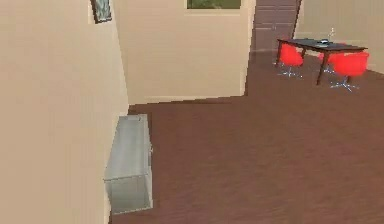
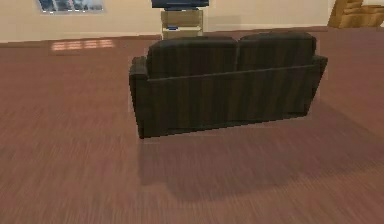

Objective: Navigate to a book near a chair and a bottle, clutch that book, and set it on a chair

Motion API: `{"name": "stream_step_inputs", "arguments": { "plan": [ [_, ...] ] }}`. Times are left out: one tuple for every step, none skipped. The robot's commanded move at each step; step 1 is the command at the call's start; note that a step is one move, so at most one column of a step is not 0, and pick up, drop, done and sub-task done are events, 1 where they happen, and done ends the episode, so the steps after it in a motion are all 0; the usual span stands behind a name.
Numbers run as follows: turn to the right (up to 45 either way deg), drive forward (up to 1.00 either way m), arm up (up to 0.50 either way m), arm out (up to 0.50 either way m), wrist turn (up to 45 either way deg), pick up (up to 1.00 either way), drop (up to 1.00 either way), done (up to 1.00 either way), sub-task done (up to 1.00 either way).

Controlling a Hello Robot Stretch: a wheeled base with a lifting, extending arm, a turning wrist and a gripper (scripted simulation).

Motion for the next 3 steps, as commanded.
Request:
{"name": "stream_step_inputs", "arguments": {
  "plan": [
    [24.0, 0.00, 0.00, 0.00, 0.0, 0.00, 0.00, 0.00, 0.00],
    [0.0, 1.00, 0.00, 0.00, 0.0, 0.00, 0.00, 0.00, 0.00],
    [0.0, 1.00, 0.00, 0.00, 0.0, 0.00, 0.00, 0.00, 0.00]
  ]
}}
